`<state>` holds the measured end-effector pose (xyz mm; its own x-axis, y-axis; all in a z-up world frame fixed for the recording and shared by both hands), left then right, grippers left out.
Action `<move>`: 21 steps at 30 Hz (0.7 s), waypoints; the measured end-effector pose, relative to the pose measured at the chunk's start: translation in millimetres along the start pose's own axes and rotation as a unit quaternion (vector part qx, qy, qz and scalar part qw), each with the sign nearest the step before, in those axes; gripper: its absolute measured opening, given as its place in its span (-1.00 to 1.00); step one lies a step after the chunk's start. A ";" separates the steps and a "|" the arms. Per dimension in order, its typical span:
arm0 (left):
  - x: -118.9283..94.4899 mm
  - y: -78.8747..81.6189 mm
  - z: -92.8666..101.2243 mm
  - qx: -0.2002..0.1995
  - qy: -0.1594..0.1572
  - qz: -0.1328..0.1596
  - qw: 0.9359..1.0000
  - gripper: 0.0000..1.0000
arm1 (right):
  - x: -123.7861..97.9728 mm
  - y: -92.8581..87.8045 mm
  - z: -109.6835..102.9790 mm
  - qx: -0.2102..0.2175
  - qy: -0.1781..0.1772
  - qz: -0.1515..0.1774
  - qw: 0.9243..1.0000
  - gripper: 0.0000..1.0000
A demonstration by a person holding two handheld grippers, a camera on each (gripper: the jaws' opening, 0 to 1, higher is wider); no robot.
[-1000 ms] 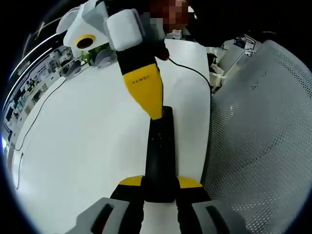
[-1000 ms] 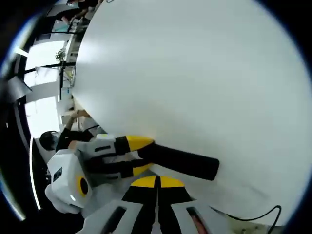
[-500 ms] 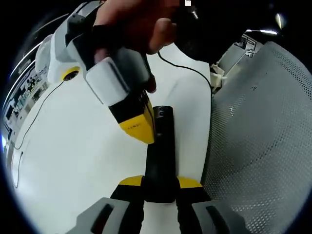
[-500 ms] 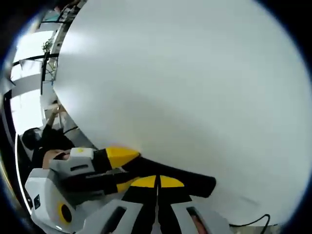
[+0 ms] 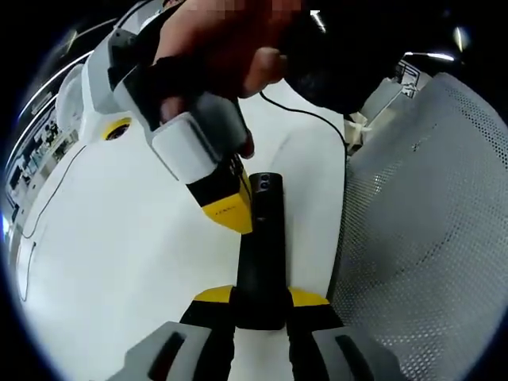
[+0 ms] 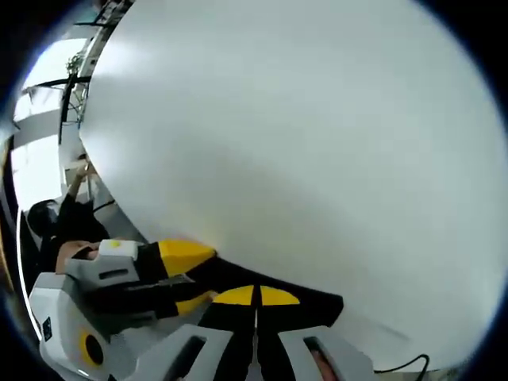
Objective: Press the specified remote control buttons in sequence, fully releasing each button before pressing the next.
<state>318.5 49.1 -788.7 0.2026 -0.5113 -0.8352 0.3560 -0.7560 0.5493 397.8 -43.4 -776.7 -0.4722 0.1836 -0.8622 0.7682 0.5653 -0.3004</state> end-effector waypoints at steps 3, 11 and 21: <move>0.0 -0.1 0.0 0.000 0.000 0.000 1.000 -0.53 | 1.0 3.2 -1.0 -0.009 -0.011 -0.001 1.000 -1.00; 0.1 0.0 0.0 -0.005 0.000 0.001 1.000 -0.53 | 0.6 4.3 3.8 -0.006 -0.007 0.002 1.000 -1.00; -0.1 -0.1 0.3 -0.005 0.001 0.001 1.000 -0.53 | 0.7 0.2 0.6 -0.012 -0.015 0.009 1.000 -1.00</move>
Point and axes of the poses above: the point that each gripper's makers call its tool centre point, and the gripper's own axes: x roughly forward along the fingers, z roughly to its right, y roughly out of its top, the point moved 9 cm from there along -x, roughly backward along the fingers, and after that the axes turned 1 degree about -z, right-handed, at the moved point
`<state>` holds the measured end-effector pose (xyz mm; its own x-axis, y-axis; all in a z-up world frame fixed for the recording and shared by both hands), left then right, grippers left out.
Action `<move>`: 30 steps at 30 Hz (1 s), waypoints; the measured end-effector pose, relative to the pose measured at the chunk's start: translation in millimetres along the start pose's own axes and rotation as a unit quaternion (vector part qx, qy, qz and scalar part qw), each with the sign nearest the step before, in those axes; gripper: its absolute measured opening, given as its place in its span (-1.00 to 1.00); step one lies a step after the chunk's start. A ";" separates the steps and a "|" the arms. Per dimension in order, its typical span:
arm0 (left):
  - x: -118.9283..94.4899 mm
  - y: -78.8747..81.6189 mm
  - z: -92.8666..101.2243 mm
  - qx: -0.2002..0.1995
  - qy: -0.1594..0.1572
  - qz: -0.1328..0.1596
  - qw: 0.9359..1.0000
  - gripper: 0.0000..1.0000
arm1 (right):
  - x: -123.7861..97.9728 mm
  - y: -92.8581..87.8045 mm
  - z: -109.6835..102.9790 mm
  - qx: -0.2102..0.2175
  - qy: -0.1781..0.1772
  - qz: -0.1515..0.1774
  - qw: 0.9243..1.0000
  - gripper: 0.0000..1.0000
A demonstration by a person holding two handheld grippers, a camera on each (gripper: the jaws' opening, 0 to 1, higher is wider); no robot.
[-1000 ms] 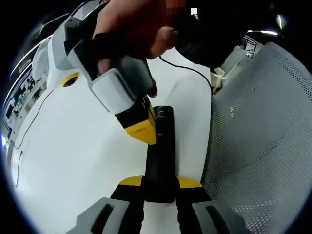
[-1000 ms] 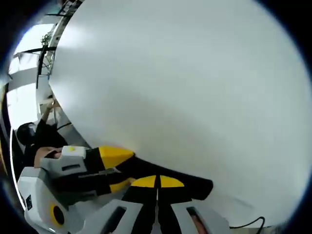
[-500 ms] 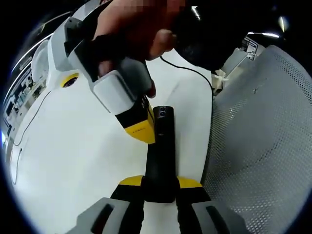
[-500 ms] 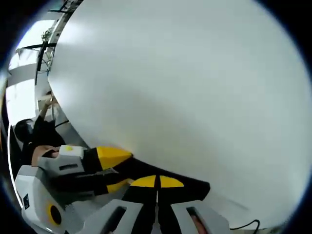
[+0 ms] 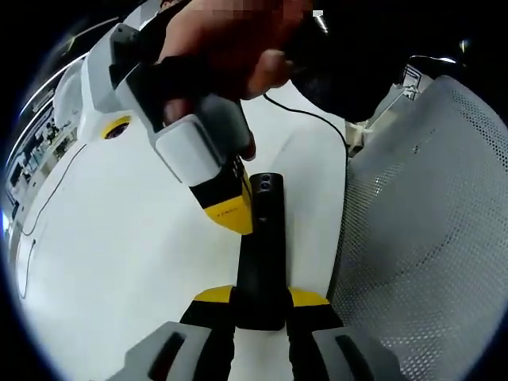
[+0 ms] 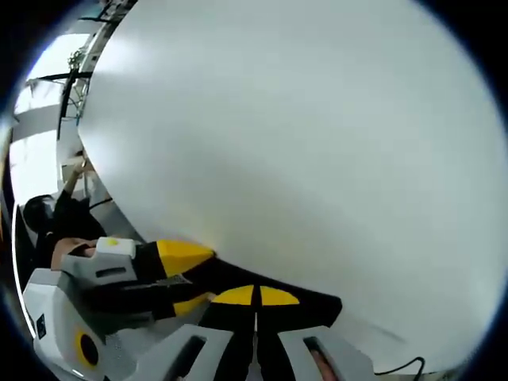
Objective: Press the specified remote control buttons in sequence, fully releasing each button before pressing the next.
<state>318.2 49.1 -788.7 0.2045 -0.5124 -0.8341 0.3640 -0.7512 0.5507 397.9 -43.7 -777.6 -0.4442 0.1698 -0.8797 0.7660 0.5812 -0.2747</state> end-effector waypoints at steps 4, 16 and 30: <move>0.0 -0.1 0.3 0.001 0.001 -0.001 1.000 -0.53 | -2.5 -6.5 -0.5 0.007 0.009 0.013 1.000 -1.00; 0.0 -0.2 0.2 0.004 0.002 0.000 1.000 -0.52 | -7.6 -5.3 -1.5 0.004 0.004 0.026 1.000 -1.00; -0.1 -0.2 0.3 0.004 0.001 0.000 1.000 -0.52 | -3.3 -5.5 -0.5 -0.014 -0.019 0.014 1.000 -1.00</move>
Point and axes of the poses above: the point that each gripper's makers call its tool centre point, and the gripper's own axes: x roughly forward along the fingers, z roughly to its right, y roughly out of its top, the point moved 9 cm from there along -x, roughly backward along the fingers, and after that the axes turned 1 degree about -z, right-handed, at the moved point
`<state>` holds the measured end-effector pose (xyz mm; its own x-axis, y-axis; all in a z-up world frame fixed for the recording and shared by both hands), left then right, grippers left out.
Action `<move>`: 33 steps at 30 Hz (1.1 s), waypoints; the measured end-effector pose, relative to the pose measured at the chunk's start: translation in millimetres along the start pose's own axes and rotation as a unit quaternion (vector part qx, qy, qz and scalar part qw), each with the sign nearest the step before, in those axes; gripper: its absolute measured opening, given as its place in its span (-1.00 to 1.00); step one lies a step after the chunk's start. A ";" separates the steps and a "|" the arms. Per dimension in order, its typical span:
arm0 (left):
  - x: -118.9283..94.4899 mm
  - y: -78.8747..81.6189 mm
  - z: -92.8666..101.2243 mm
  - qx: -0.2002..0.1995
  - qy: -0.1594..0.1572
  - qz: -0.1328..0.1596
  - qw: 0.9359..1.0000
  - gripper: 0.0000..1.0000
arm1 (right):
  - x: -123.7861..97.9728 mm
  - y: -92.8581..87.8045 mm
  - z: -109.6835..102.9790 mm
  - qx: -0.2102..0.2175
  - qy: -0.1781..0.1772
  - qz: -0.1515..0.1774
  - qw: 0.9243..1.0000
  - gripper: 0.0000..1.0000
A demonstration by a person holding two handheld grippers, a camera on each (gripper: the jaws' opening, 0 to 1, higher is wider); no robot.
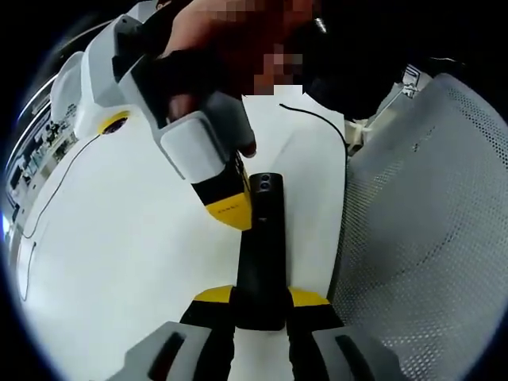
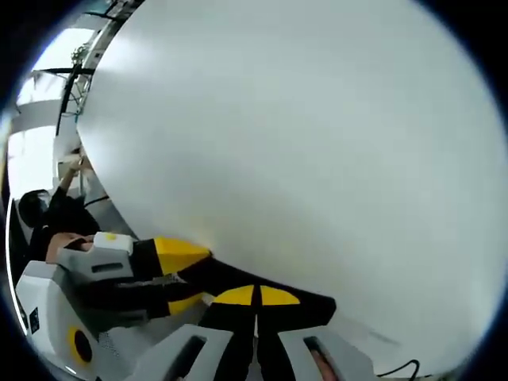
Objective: Press the specified remote control buttons in sequence, fully releasing each button before pressing the next.
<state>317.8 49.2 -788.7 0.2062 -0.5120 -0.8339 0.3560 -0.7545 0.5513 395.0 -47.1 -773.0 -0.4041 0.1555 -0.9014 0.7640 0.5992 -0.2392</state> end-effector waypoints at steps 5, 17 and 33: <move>0.4 0.0 -0.3 -0.003 0.000 0.001 1.000 -0.52 | 1.7 5.2 3.1 -0.003 -0.004 -0.001 1.000 -1.00; 0.6 -0.2 0.3 0.008 0.003 0.003 1.000 -0.52 | 1.9 -15.3 7.9 -0.038 0.026 0.061 0.997 -1.00; 1.1 -0.1 0.2 0.005 0.003 0.005 1.000 -0.52 | 5.4 -17.3 0.3 -0.078 -0.008 0.075 0.994 -1.00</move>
Point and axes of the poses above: the point that each gripper's makers call its tool centre point, and the gripper's own axes: x roughly forward along the fingers, z roughly to its right, y roughly out of its top, the point moved 9 cm from there along -x, roughly backward along the fingers, and after that the axes turned 1 degree about -z, right-handed, at the moved point
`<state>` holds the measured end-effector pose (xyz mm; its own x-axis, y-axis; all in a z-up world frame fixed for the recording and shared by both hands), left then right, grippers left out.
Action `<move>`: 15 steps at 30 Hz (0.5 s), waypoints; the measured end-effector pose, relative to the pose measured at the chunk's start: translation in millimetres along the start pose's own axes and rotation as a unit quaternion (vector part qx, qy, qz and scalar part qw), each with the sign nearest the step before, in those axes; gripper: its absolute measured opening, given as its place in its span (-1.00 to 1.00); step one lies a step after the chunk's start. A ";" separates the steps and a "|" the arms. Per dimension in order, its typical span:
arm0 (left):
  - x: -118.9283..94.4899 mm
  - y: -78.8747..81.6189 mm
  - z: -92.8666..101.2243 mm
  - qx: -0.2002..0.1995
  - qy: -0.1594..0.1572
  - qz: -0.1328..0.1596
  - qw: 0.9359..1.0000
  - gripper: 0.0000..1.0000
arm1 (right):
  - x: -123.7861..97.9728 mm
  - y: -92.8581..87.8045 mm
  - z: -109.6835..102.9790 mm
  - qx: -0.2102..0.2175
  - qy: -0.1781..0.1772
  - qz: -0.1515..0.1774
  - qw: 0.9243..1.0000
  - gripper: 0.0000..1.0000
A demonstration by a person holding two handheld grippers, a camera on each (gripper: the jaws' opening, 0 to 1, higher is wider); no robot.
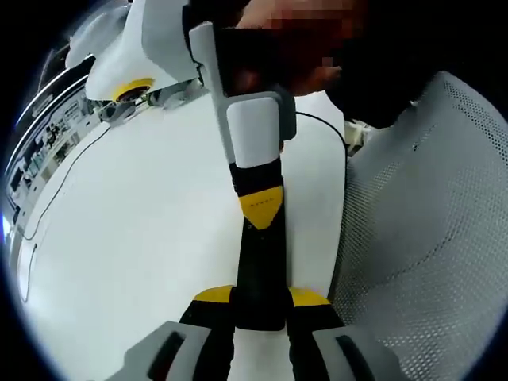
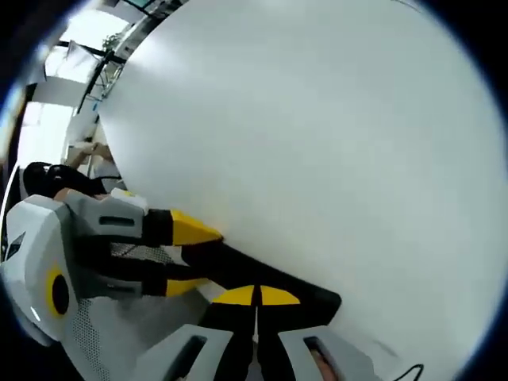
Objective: Press the specified remote control buttons in sequence, fully releasing each button before pressing the next.
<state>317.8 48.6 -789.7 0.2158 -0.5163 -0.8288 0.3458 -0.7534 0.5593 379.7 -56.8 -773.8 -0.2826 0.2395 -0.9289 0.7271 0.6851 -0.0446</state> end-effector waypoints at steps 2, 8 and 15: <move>-0.2 -0.1 -0.1 0.000 -0.001 0.002 1.000 -0.52 | 0.8 -1.7 -2.2 -0.013 -0.012 0.007 1.000 -1.00; 0.3 0.1 0.2 0.001 0.000 0.000 1.000 -0.52 | 0.8 -7.0 -6.3 -0.029 -0.032 0.030 0.999 -1.00; 0.1 -0.2 -0.2 0.000 -0.003 0.002 1.000 -0.51 | 0.5 -14.1 -6.0 -0.020 -0.034 0.074 0.996 -1.00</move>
<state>318.0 48.8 -789.9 0.2119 -0.5209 -0.8269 0.3456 -0.7515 0.5620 365.6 -62.2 -771.4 -0.1307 0.2935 -0.9470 0.7312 0.6735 0.1078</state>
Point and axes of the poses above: the point that each gripper's makers call its tool centre point, and the gripper's own axes: x roughly forward along the fingers, z roughly to its right, y roughly out of its top, the point moved 9 cm from there along -x, roughly backward along the fingers, and after that the axes turned 1 degree about -z, right-handed, at the moved point
